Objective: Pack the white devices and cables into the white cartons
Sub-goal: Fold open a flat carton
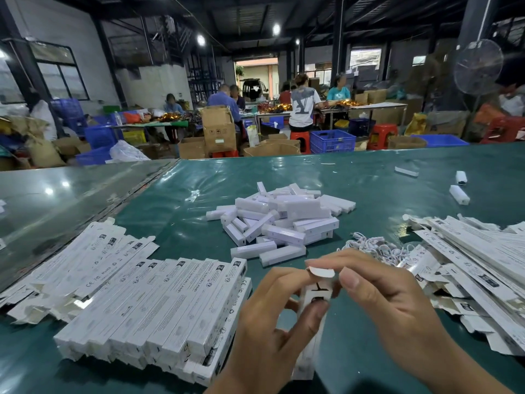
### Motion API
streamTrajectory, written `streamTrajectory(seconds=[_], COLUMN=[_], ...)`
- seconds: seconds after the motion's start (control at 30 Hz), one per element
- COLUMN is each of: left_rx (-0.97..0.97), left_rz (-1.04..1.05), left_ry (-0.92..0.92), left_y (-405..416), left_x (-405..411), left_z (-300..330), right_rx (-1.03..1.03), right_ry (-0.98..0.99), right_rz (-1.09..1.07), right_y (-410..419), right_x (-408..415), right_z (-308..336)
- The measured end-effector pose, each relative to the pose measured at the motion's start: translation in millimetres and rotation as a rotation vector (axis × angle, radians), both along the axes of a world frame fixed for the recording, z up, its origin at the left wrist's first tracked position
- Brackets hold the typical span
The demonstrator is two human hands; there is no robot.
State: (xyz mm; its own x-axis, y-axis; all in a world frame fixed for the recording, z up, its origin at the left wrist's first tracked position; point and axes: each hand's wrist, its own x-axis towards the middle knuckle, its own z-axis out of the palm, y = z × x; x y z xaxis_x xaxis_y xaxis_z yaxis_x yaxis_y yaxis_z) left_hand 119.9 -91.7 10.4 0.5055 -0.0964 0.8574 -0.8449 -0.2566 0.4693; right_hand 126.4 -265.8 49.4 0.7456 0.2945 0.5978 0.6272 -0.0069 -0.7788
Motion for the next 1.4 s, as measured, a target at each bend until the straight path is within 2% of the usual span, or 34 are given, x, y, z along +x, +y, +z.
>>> streamTrajectory(seconds=[0.1,0.2,0.37,0.47,0.7,0.83,1.0,1.4], left_rx=[-0.052,-0.175,-0.169,-0.125,-0.022,0.11,0.151,0.209], left_rz=[0.007,-0.022,-0.01,0.014,0.009,0.012,-0.021,-0.002], left_ry=[0.043,0.177,0.19,0.135,0.052,0.017,-0.054,-0.091], left_y=[-1,-4,-4,-5,-3,1,1,2], left_x=[-2,-5,-5,-6,-4,0,3,4], left_z=[-4,-7,-9,-7,-5,-9,-7,-9], right_rx=[-0.043,-0.089,-0.202,-0.243,-0.256,-0.289,-0.346,-0.277], right_ry=[-0.068,-0.134,-0.342,-0.437,-0.498,-0.558,-0.623,-0.56], right_rz=[-0.051,-0.119,-0.218,-0.249,-0.285,-0.358,-0.397,-0.434], right_y=[2,2,1,0,-2,-3,-6,-5], right_x=[-3,-5,-7,-5,-1,2,2,-1], right_z=[2,2,2,3,2,3,-1,3])
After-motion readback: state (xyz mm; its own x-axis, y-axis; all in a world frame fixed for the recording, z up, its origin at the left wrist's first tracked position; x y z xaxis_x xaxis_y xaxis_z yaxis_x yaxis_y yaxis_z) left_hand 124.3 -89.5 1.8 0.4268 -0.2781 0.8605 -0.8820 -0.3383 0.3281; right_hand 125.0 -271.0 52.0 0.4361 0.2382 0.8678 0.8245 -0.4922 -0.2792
